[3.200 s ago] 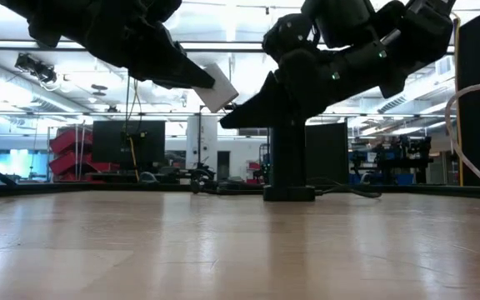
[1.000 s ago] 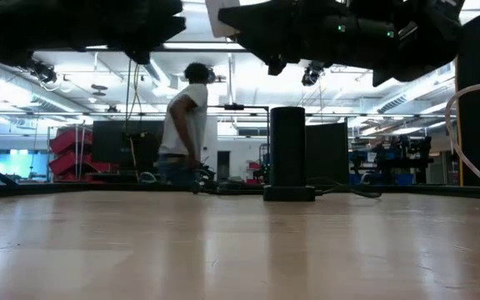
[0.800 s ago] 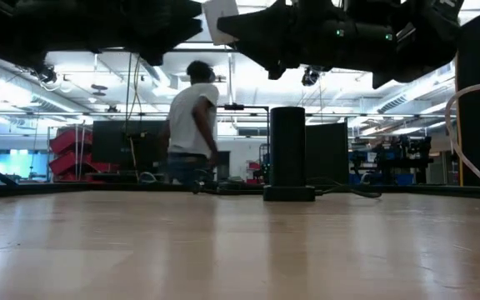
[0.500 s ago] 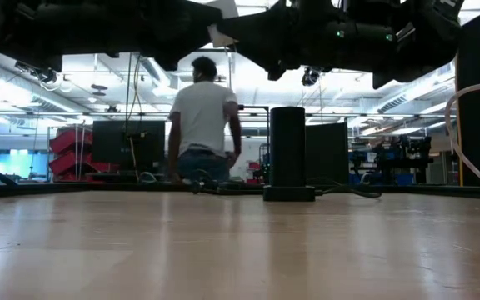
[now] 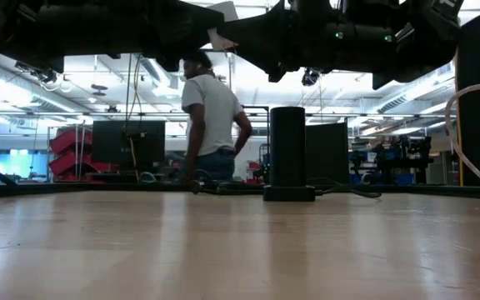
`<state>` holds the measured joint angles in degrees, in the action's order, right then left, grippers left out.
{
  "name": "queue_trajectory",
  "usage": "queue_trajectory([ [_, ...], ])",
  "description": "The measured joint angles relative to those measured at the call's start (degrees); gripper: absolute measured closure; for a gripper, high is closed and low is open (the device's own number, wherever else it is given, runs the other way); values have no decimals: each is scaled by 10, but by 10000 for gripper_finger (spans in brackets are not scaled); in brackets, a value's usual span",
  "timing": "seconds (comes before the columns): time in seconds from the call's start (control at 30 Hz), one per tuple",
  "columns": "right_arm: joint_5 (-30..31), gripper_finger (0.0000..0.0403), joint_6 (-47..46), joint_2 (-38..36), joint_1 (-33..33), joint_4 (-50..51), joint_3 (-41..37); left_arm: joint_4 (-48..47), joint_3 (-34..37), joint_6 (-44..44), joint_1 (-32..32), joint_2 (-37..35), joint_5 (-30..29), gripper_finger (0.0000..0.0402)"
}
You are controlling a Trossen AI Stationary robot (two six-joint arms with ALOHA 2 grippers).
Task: Insert USB
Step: Insert the pink USB cable into the white charger adapter
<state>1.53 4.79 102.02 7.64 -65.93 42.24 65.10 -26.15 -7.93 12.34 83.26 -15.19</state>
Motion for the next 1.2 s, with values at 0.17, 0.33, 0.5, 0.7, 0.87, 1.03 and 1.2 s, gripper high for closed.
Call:
queue_trajectory([
  [0.17, -2, 316, 1, 0, 0, 2, 0, 1, 0, -6, 0, 0, 4, 309],
  [0.33, -2, 316, 1, 0, 0, 3, 0, 0, 0, -12, 0, 0, 5, 309],
  [0.5, 5, 306, 2, 0, 0, 21, 0, -11, 1, -20, 0, 0, 5, 309],
  [0.7, 23, 200, -13, -15, 1, 73, 1, -75, 1, -28, 0, -46, -23, 309],
  [0.87, 45, 146, -25, -75, 8, 187, 0, -153, 1, -26, 15, -107, -35, 309],
  [1.03, 99, 135, -26, -165, 37, 324, 0, -211, 0, -21, 27, -139, -42, 309],
  [1.2, 119, 157, -73, -274, 85, 532, 0, -218, 0, -20, 32, -144, -45, 309],
])
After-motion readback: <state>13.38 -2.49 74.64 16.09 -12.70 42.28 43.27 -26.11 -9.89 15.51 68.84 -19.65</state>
